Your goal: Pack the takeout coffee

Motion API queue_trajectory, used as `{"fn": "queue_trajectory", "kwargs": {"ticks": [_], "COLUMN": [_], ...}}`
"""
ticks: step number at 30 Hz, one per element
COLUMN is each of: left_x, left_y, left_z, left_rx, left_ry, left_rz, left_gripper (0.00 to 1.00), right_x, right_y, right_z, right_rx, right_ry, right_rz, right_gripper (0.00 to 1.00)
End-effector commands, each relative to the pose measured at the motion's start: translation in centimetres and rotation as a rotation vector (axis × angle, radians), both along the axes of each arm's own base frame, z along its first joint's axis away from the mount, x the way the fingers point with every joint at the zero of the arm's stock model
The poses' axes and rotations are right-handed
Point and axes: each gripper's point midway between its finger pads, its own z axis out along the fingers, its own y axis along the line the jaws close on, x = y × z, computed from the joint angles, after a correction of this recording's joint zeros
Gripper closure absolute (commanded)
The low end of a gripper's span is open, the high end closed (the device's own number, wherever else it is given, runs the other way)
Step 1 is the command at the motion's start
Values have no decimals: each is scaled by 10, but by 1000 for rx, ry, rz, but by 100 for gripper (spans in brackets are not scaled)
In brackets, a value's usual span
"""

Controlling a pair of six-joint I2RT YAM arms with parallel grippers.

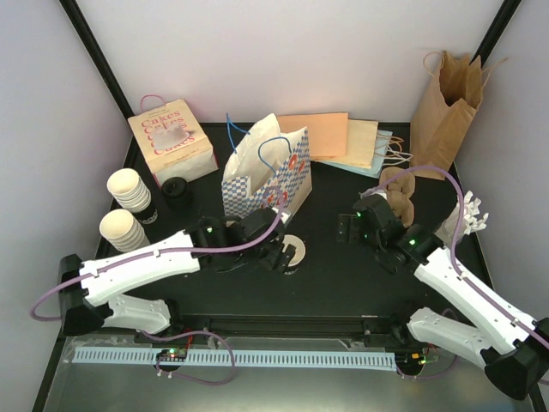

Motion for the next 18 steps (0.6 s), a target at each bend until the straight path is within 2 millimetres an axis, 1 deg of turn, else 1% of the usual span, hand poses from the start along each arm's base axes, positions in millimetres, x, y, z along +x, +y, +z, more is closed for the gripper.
{"fn": "queue_trajectory", "kwargs": {"ticks": [1, 5, 9, 14, 18], "left_x": [-10, -18, -22, -18, -11], "left_y": [-1, 13, 28, 45, 49], "left_z": [4, -8, -20, -40, -55], "left_rx": [-136, -125, -120, -103, -124], "left_ry": [50, 90, 99, 98, 111], "left_rz": [5, 41, 80, 175, 223], "left_gripper": [1, 2, 4, 6, 8], "right_x": [5, 3, 2, 4, 4], "right_y": [-7, -4, 0, 5, 9], "right_z": [0, -2, -6, -13, -14], "right_rx": [-58, -14, 7, 3, 11], "right_ry": [-21, -41, -24, 8, 16], "right_rz": [-2, 5, 11, 20, 31], "right_gripper": [0, 0, 0, 0, 0]}}
